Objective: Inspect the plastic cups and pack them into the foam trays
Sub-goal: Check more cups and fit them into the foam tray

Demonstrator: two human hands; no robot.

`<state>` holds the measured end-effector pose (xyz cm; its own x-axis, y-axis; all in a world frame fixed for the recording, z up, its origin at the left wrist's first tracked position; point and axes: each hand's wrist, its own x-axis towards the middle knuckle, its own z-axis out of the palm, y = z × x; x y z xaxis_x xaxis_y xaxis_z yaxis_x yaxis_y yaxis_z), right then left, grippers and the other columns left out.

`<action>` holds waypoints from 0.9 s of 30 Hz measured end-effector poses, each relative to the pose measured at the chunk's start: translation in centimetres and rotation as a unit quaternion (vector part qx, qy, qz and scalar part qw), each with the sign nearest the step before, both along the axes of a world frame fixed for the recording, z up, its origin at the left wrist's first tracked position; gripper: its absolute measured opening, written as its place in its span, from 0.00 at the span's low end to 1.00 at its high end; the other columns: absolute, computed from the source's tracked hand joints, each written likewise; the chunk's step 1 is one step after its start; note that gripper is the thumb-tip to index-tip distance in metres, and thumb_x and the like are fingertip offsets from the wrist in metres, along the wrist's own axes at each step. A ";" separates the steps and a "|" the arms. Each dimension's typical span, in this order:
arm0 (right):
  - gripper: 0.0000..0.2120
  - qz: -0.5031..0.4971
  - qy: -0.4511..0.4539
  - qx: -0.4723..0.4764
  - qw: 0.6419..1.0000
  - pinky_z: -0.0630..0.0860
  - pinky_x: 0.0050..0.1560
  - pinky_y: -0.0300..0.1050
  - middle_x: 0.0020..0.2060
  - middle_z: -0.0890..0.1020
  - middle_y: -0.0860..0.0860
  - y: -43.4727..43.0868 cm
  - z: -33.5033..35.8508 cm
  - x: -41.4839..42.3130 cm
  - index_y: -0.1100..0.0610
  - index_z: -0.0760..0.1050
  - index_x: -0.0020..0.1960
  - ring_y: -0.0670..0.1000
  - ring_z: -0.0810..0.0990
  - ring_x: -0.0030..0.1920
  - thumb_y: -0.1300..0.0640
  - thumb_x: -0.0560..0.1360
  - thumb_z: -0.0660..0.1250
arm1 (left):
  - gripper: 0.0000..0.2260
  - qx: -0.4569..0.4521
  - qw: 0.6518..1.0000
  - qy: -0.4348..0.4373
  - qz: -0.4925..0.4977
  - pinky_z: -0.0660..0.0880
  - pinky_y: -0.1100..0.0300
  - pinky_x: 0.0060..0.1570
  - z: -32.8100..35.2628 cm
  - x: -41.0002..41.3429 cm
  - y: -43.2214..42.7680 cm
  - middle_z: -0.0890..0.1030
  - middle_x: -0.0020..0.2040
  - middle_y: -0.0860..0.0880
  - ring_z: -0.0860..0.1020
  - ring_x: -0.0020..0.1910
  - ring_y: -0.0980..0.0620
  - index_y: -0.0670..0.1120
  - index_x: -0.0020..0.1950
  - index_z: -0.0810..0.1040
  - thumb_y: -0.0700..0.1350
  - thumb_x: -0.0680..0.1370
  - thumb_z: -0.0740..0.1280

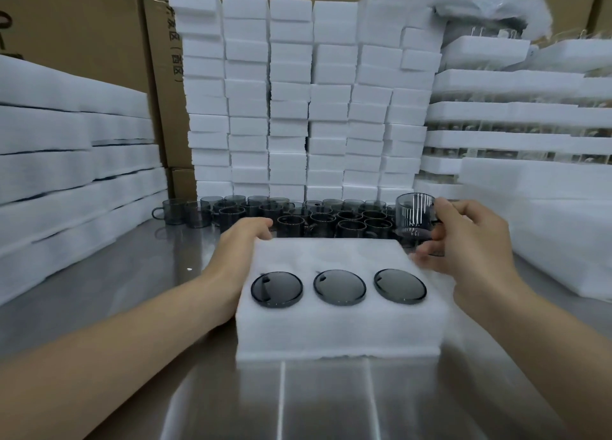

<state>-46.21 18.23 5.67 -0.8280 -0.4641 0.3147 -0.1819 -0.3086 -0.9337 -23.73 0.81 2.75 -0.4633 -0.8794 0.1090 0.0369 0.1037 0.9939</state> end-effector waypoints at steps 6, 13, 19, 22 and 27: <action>0.14 0.011 0.059 0.006 0.998 0.71 0.28 0.43 0.29 0.80 0.48 0.0 0.2 0.2 0.59 0.76 0.48 0.48 0.78 0.24 0.50 0.86 0.65 | 0.24 0.021 0.999 0.038 -0.002 0.80 0.52 0.46 -0.5 0.1 -0.1 0.87 0.45 0.42 0.85 0.39 0.45 0.46 0.54 0.89 0.54 0.61 0.75; 0.10 0.091 0.141 0.047 0.985 0.74 0.27 0.41 0.34 0.86 0.54 0.5 0.7 2.1 0.57 0.77 0.44 0.55 0.88 0.33 0.56 0.83 0.67 | 0.04 -0.091 0.995 -0.043 -0.022 0.71 0.63 0.55 -0.8 0.2 0.3 0.87 0.50 0.60 0.80 0.58 0.59 0.54 0.53 0.88 0.46 0.80 0.74; 0.13 0.161 0.196 0.103 0.962 0.77 0.37 0.49 0.37 0.88 0.55 1.1 1.5 3.6 0.63 0.77 0.45 0.55 0.90 0.39 0.54 0.82 0.71 | 0.10 -0.122 0.990 -0.054 -0.053 0.76 0.53 0.60 -1.1 0.1 0.0 0.88 0.54 0.51 0.84 0.56 0.53 0.56 0.53 0.88 0.57 0.74 0.78; 0.16 0.206 0.204 0.131 0.948 0.79 0.37 0.49 0.39 0.89 0.55 1.2 1.9 4.6 0.61 0.74 0.43 0.55 0.90 0.41 0.51 0.81 0.71 | 0.21 -0.107 0.989 -0.049 -0.089 0.76 0.47 0.59 -1.1 -0.4 0.1 0.87 0.46 0.55 0.84 0.49 0.53 0.55 0.53 0.89 0.67 0.68 0.76; 0.15 0.276 0.248 0.171 0.913 0.79 0.42 0.49 0.41 0.90 0.51 1.4 1.7 6.4 0.57 0.76 0.42 0.51 0.90 0.45 0.47 0.82 0.70 | 0.40 -0.045 0.991 -0.007 -0.127 0.71 0.48 0.61 -1.7 -1.1 -1.4 0.82 0.42 0.51 0.81 0.45 0.49 0.49 0.57 0.89 0.82 0.64 0.69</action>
<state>-39.84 19.66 7.39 -0.2331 -0.9086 0.3467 -0.5140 -0.1875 -0.8371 -24.81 -0.63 1.04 -0.6704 -0.7213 0.1743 0.0595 0.1820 0.9815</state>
